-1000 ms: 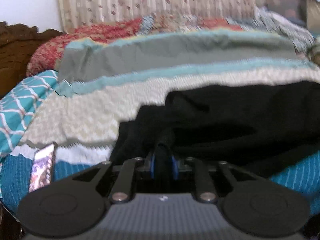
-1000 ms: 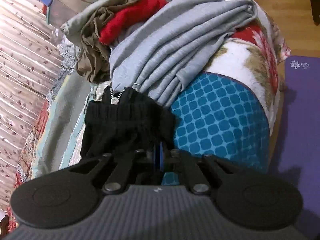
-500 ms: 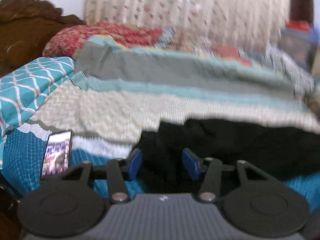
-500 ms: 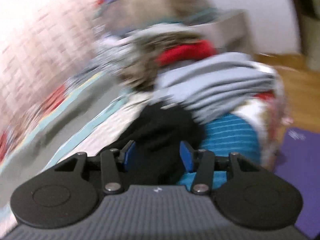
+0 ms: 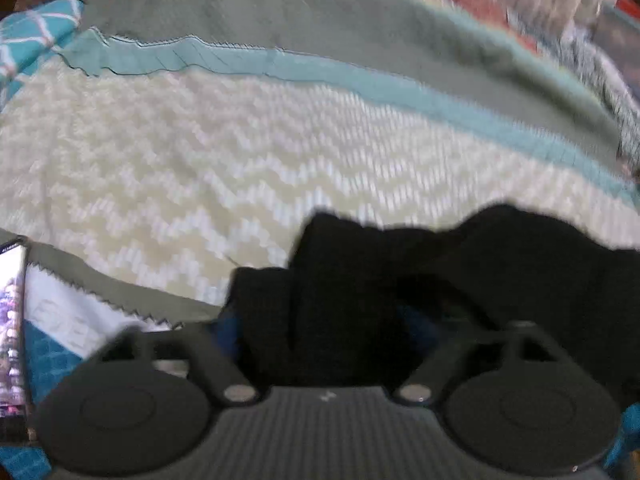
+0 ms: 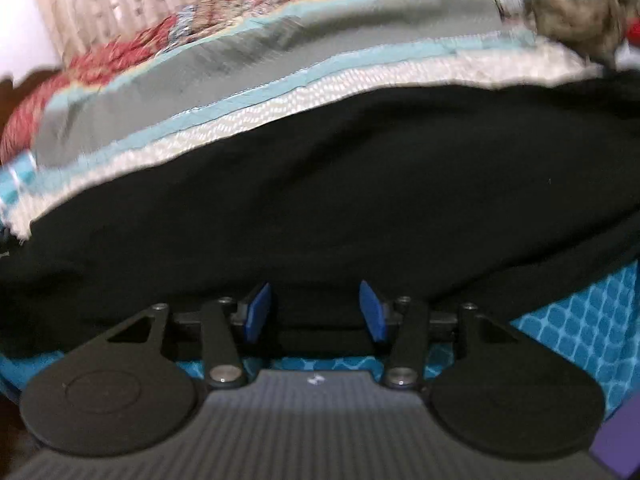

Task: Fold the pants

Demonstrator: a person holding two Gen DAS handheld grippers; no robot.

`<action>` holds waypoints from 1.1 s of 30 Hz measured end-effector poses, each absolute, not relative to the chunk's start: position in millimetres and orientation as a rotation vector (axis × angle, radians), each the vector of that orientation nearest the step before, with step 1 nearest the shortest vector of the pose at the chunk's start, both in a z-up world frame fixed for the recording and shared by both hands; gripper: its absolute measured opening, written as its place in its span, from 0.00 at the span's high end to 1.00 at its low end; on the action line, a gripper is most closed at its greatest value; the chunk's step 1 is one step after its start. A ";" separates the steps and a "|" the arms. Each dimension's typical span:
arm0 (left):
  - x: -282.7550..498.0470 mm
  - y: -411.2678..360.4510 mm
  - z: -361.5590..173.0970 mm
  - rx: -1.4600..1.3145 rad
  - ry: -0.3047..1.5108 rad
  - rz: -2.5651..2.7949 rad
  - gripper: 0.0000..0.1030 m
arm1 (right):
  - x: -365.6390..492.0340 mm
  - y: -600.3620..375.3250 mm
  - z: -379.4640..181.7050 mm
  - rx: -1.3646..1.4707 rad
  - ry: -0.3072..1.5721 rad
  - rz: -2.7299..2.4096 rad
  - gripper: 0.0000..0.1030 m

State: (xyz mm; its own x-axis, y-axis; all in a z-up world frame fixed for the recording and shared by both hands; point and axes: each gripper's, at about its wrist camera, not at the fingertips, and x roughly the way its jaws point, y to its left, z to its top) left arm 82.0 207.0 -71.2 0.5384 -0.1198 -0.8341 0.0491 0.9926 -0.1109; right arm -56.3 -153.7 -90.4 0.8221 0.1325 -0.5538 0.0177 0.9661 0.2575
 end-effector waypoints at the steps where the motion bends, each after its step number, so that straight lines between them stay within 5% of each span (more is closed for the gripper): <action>1: 75.0 196.5 -72.6 -0.006 0.960 -0.090 0.66 | -53.9 -147.5 -87.1 0.222 0.609 0.057 0.49; 2: 67.3 190.2 -65.9 0.024 0.909 -0.110 0.87 | -53.1 -145.3 -82.4 0.199 0.617 0.053 0.49; 6: 26.6 220.6 -9.8 -0.111 0.576 -0.065 0.87 | -47.3 -133.0 -51.6 0.148 0.559 0.130 0.51; 9: 21.9 246.8 -22.0 -0.198 0.556 0.057 0.68 | -35.4 -105.5 -24.8 0.068 0.510 0.198 0.51; 11: 28.0 251.1 -45.3 -0.171 0.665 0.109 0.67 | -18.3 -84.2 -14.1 0.062 0.523 0.263 0.51; 13: 17.6 264.7 -57.5 -0.201 0.693 0.116 0.45 | -1.4 -61.8 -4.2 0.070 0.534 0.319 0.51; 24: -67.6 326.1 -63.0 -0.596 0.700 -0.012 0.42 | 20.8 73.3 21.7 -0.065 0.607 0.679 0.50; 30: -41.0 319.6 -67.3 -0.650 0.730 -0.087 0.26 | 69.6 142.6 17.0 -0.129 0.718 0.682 0.42; 32: -23.4 315.5 -71.6 -0.640 0.742 -0.080 0.38 | 83.4 151.1 5.6 -0.147 0.782 0.667 0.32; 33: -15.1 312.9 -75.9 -0.628 0.762 -0.062 0.58 | 91.2 157.6 -2.7 -0.171 0.815 0.643 0.30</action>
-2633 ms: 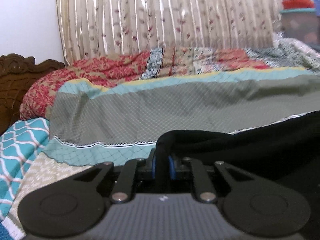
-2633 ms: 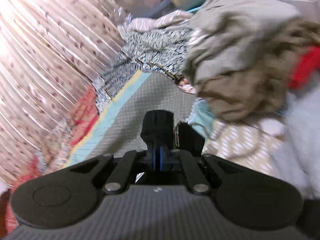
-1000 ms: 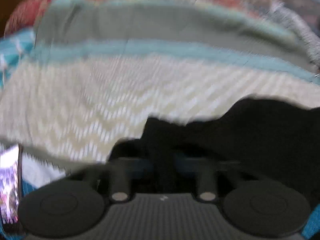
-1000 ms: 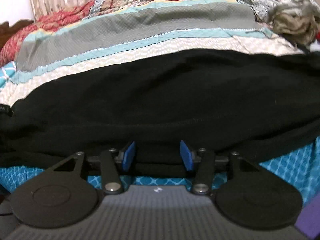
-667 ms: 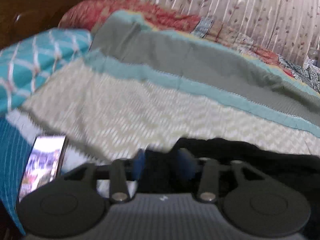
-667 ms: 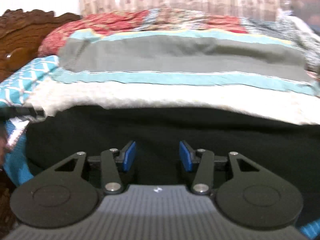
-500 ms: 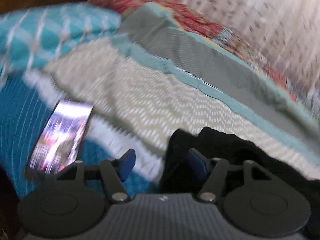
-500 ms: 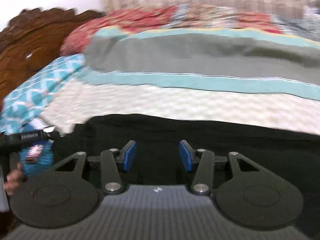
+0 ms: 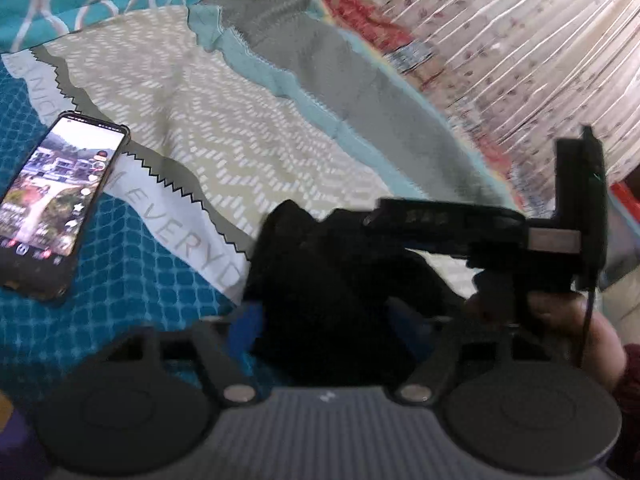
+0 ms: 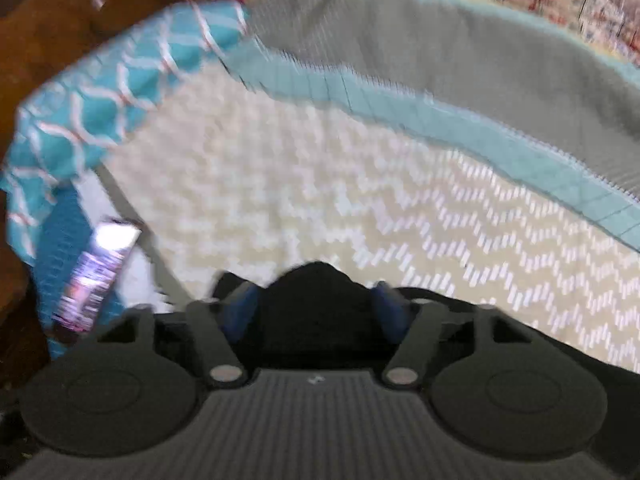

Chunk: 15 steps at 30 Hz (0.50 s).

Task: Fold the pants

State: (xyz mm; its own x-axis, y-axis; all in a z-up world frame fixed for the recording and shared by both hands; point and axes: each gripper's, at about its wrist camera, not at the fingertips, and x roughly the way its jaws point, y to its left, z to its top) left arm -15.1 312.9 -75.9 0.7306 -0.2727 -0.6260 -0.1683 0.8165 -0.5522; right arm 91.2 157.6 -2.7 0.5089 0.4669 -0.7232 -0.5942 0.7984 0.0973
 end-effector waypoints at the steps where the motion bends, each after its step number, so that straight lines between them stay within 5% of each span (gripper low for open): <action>1: -8.0 309.4 -81.6 -0.619 0.788 -0.052 0.71 | 96.8 160.4 -11.8 -0.179 0.854 0.616 0.31; 6: -32.5 309.3 -76.3 -0.616 0.698 -0.085 0.84 | 76.6 153.3 -2.8 -0.169 0.831 0.687 0.82; 10: -61.7 297.8 -60.3 -0.491 0.521 -0.037 0.84 | 53.1 136.0 20.4 -0.045 0.653 0.787 0.83; 15: -33.8 296.4 -105.3 -0.509 0.719 0.034 0.82 | 59.8 157.4 -31.3 -0.147 0.792 0.642 0.81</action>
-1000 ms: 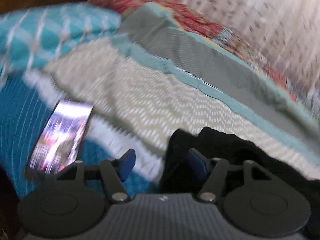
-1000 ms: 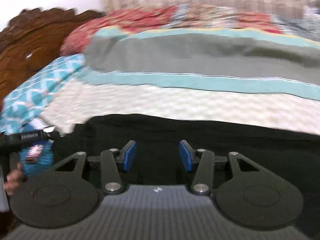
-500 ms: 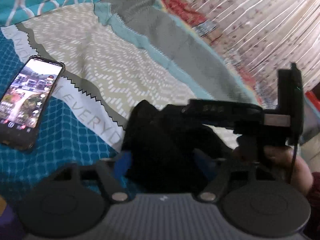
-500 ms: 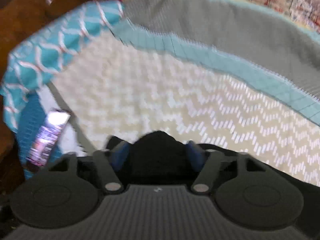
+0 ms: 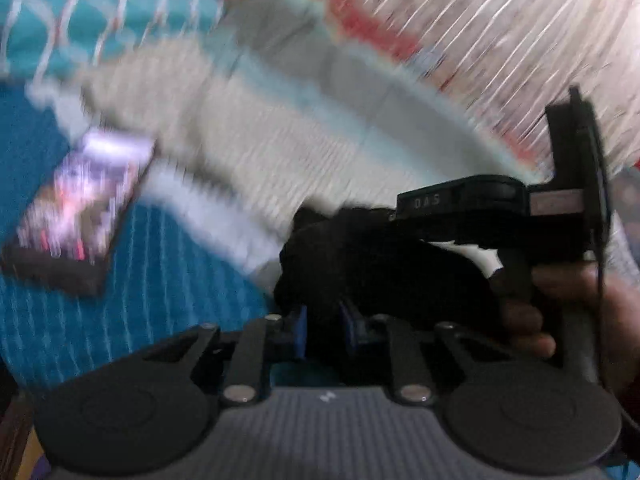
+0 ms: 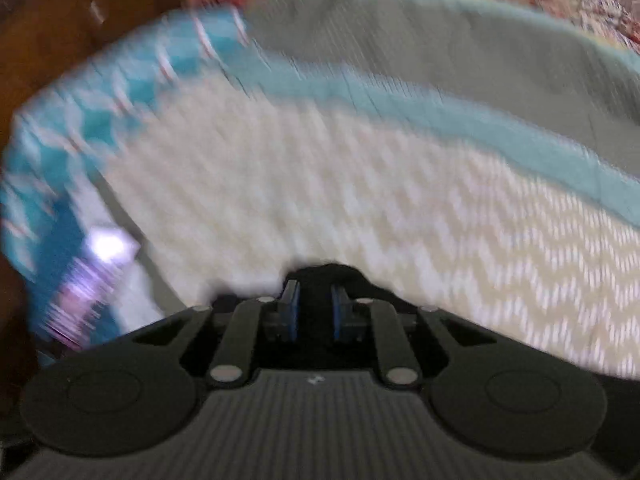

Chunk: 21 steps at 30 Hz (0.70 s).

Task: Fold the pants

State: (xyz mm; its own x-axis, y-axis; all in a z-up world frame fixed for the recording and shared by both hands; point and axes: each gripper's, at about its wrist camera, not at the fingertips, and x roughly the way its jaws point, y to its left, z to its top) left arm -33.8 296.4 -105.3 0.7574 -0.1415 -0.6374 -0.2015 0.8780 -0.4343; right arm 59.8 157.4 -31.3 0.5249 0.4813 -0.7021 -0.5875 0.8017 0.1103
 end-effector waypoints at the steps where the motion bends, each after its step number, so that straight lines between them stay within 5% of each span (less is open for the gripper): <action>1: -36.4 296.3 -106.9 -0.506 0.708 0.038 0.79 | 55.7 159.4 -36.0 -0.160 0.773 0.634 0.80; 3: -39.3 293.1 -100.1 -0.470 0.700 0.040 0.74 | 50.3 160.7 -32.2 -0.159 0.767 0.619 0.78; 5: -39.7 296.5 -97.4 -0.475 0.717 0.052 0.58 | 50.4 161.0 -23.6 -0.166 0.781 0.633 0.73; 9: -53.5 334.2 -93.4 -0.667 0.722 -0.013 0.47 | 42.8 123.5 4.5 -0.014 0.716 0.712 0.46; 13: -72.2 364.8 -90.6 -0.719 0.695 0.050 0.46 | -13.7 109.2 23.2 -0.123 0.613 0.841 0.41; 17: -87.8 384.8 -87.1 -0.734 0.676 0.117 0.46 | -72.5 135.5 6.8 -0.415 0.523 0.946 0.23; 21: -93.8 387.5 -81.3 -0.732 0.679 0.149 0.46 | -87.4 182.9 -38.7 -0.699 0.507 0.893 0.31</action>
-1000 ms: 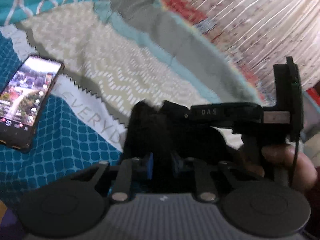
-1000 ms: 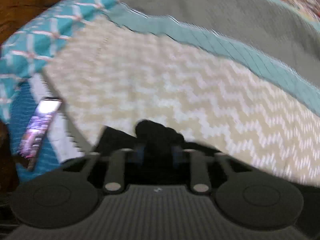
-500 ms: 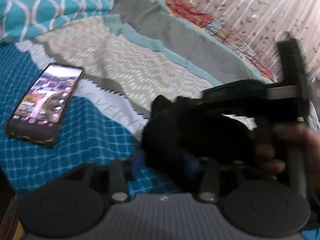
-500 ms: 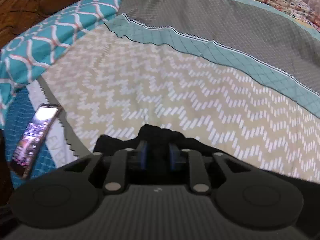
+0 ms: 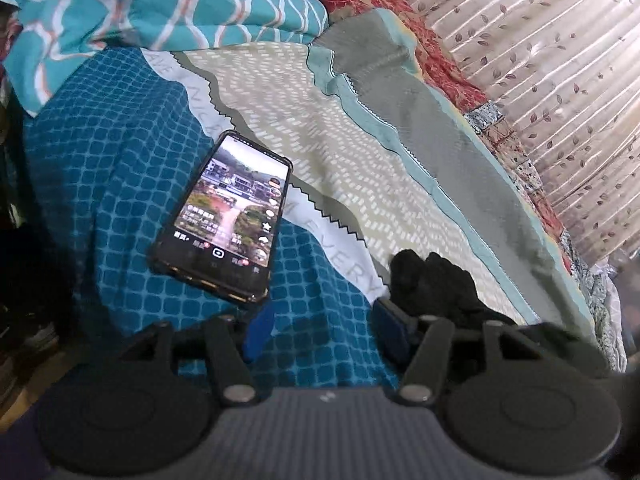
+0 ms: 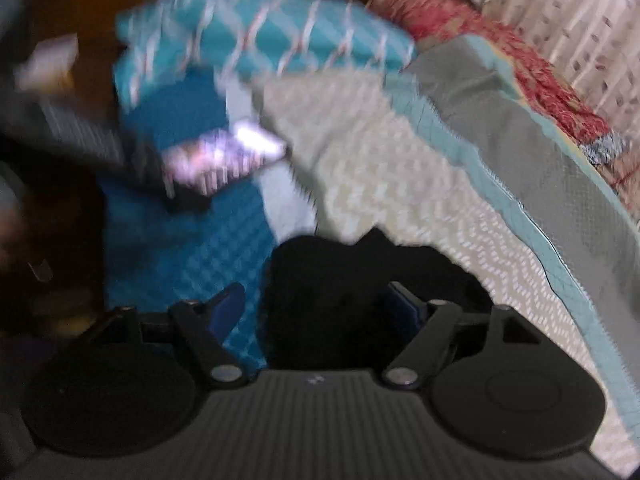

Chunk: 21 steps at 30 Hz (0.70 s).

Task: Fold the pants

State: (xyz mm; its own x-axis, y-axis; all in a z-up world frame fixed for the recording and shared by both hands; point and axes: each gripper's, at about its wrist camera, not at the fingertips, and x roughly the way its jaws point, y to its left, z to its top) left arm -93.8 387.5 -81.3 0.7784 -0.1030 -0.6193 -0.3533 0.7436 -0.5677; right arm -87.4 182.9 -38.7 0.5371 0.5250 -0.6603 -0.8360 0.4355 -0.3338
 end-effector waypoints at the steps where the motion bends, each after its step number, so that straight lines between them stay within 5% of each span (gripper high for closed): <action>1: -94.6 386.7 -79.3 -0.726 0.679 0.145 0.46 | -84.1 188.3 -49.7 -0.753 0.504 0.869 0.44; 3: -93.8 381.7 -74.4 -0.709 0.678 0.131 0.46 | -67.4 181.9 -50.9 -0.683 0.543 0.863 0.75; 5: -91.5 377.3 -70.0 -0.690 0.671 0.104 0.46 | -38.8 158.9 -23.8 -0.393 0.681 0.851 0.81; 9: -68.4 368.3 -68.5 -0.710 0.694 0.023 0.45 | 21.8 76.8 -0.3 0.312 0.883 0.882 0.81; 12: -38.5 366.2 -72.5 -0.790 0.734 -0.085 0.44 | 38.2 41.1 -7.0 0.582 0.939 0.881 0.81; 21: 38.2 368.3 -106.9 -1.087 0.875 -0.237 0.45 | 22.8 34.5 -12.5 0.751 0.941 0.892 0.81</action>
State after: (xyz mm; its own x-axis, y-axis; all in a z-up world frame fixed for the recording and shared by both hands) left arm 38.2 368.3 -106.9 0.6530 -0.5667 -0.5024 -0.2362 0.4780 -0.8460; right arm 22.8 34.5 -12.5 0.3048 0.8858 -0.3498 -0.3019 0.4382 0.8466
